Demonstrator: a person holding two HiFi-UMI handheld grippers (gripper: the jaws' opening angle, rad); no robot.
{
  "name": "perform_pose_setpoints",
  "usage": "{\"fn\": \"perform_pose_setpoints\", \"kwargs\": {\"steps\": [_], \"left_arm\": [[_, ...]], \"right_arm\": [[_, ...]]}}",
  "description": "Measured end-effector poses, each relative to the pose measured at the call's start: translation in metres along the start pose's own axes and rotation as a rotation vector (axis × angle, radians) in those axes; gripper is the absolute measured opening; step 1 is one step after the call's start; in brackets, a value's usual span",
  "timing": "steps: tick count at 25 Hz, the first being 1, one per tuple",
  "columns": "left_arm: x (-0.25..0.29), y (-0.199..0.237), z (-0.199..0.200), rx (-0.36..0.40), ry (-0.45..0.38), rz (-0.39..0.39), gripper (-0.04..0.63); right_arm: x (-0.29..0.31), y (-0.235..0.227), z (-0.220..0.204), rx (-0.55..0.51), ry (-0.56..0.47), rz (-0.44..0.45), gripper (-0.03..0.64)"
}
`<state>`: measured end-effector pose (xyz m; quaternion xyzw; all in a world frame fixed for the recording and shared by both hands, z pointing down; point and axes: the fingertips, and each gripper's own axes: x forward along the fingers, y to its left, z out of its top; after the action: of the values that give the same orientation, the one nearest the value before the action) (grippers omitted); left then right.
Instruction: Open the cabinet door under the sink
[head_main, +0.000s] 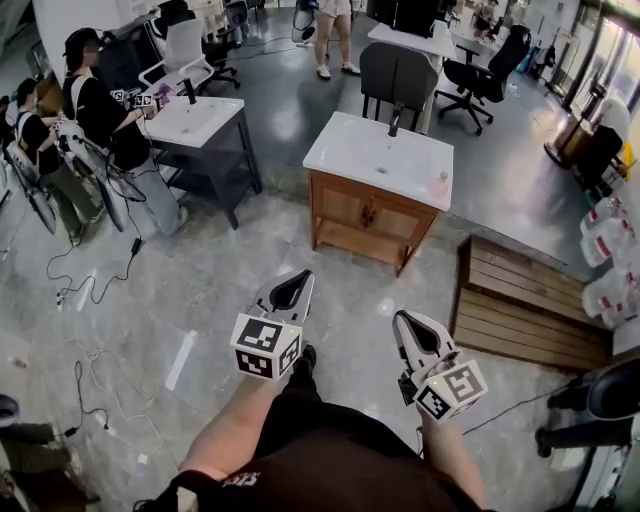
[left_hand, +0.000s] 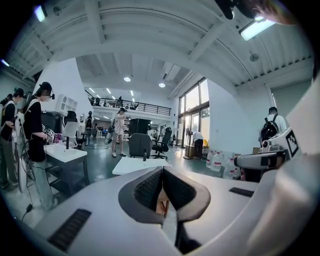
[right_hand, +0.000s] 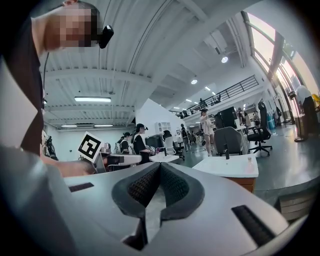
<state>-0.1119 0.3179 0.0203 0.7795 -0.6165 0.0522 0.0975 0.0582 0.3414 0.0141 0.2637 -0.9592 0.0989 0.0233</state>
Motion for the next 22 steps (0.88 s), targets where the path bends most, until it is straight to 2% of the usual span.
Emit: {"fn": "perform_pose_setpoints", "kwargs": {"steps": [13,22], "left_arm": [[0.137,0.118,0.025,0.010,0.050,-0.083,0.018],[0.186,0.187,0.026,0.001,0.080,-0.120,0.018]], "right_arm": [[0.158,-0.083,0.011,0.051,0.048,-0.041,0.014],[0.245,-0.109,0.020,0.075,0.044,-0.065,0.014]]}}
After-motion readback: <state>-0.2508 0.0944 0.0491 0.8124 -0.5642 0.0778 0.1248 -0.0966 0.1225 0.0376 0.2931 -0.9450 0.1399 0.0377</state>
